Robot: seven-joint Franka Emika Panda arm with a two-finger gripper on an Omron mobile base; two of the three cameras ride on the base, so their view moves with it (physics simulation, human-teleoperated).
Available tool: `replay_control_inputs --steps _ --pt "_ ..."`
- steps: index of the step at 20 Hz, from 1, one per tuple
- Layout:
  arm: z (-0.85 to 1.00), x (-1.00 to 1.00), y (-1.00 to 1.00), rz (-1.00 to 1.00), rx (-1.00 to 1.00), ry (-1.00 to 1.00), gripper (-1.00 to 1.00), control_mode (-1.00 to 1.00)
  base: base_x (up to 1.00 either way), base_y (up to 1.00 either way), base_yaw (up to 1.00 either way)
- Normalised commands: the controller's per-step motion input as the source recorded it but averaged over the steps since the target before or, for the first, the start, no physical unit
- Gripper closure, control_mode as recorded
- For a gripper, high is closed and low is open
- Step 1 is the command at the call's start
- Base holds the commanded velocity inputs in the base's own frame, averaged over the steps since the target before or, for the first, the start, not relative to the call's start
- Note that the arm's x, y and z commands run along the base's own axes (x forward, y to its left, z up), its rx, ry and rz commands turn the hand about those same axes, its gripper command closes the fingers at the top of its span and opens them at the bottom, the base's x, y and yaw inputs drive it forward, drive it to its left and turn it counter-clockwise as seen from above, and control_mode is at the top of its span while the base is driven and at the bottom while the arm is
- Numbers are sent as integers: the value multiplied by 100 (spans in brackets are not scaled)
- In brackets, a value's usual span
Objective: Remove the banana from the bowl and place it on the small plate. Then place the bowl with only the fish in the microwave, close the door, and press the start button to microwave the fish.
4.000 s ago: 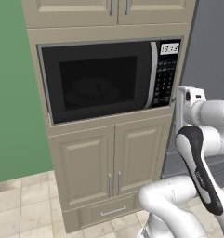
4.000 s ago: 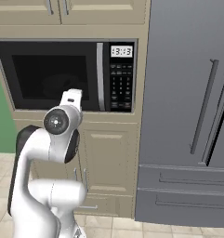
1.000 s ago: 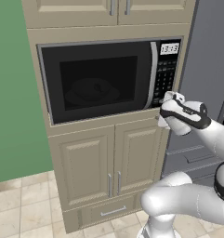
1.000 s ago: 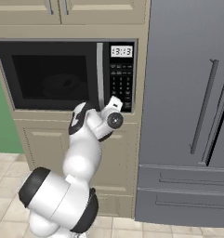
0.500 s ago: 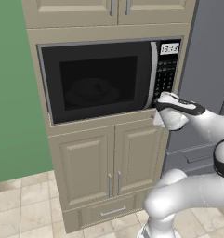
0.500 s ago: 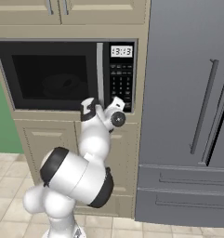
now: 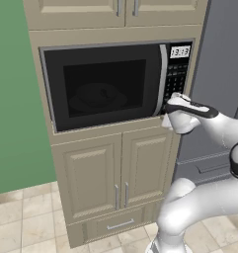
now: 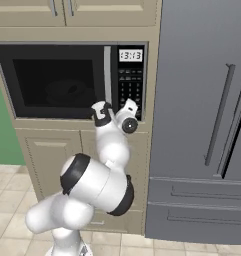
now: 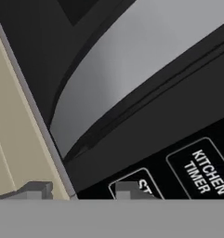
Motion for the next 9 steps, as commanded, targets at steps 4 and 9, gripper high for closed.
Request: replay_control_inputs --steps 4,9 --pt "-25 32 -12 0 0 0 -100 -100 0 0 0" --pt "-24 20 0 0 0 0 -100 -100 0 0 0"
